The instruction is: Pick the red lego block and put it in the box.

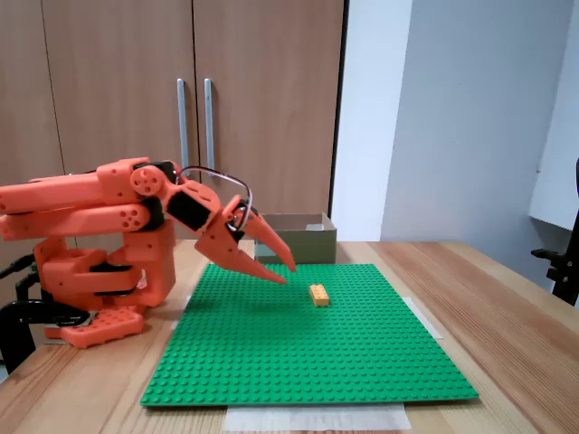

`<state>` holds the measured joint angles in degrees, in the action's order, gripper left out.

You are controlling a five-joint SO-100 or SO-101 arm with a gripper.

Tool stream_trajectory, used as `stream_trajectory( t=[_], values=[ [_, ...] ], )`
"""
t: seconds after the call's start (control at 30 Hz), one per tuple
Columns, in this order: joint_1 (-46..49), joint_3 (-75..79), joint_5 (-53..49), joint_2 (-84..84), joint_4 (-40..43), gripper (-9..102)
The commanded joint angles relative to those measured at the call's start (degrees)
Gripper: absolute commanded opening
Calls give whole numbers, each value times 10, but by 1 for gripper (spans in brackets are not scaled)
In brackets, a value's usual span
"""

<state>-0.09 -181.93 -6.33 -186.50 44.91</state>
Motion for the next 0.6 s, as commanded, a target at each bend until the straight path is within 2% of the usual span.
stream_trajectory(
  t=[0.0, 0.57],
  values=[
    [3, -5, 4, -4, 3, -1],
    [-3, -5, -4, -4, 3, -1]
  ],
)
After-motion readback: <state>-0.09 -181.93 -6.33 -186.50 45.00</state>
